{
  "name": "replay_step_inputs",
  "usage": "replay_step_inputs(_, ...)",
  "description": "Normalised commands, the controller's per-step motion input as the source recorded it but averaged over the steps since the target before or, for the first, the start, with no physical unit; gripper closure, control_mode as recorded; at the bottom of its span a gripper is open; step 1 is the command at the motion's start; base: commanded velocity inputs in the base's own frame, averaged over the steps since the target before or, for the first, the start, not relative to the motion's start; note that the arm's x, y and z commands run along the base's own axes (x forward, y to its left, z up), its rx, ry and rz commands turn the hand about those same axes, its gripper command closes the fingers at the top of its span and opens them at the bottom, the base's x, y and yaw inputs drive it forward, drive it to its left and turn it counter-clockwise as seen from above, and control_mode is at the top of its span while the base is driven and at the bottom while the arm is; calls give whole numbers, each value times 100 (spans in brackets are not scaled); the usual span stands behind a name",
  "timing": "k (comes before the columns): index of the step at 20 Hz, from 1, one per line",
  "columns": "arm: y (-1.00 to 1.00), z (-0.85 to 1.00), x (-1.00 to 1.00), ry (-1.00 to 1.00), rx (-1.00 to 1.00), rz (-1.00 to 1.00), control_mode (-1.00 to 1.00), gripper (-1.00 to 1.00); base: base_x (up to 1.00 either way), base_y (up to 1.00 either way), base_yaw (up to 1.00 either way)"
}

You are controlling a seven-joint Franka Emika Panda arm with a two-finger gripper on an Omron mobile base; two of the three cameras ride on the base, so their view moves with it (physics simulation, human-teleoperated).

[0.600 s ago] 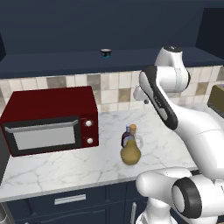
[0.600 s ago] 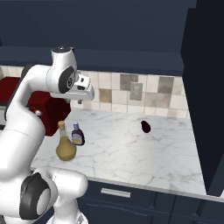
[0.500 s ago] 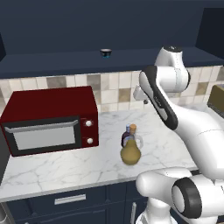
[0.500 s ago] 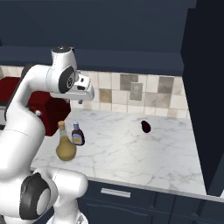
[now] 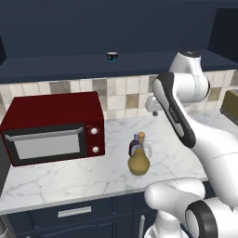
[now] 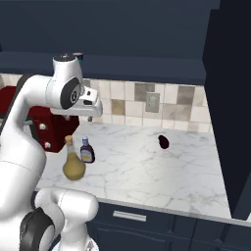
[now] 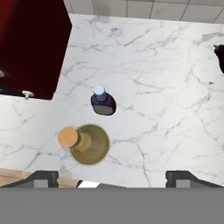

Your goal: Pick the oil and vinegar bottle and condiment bottle from the counter and place them in the cabinet.

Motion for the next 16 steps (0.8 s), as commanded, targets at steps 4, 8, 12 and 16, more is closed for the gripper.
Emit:
replay_step_inputs(4, 0, -14, -33, 0, 0, 12, -100, -100, 0, 0, 0)
replay_step_inputs(8, 0, -28, -34, 0, 1, 15, -100, -100, 0, 0, 0)
replay_step_inputs(12, -1, -33, -32, -2, 1, 20, -100, -100, 0, 0, 0)
replay_step_inputs(16, -6, -35, -26, -2, 4, 23, -100, -100, 0, 0, 0)
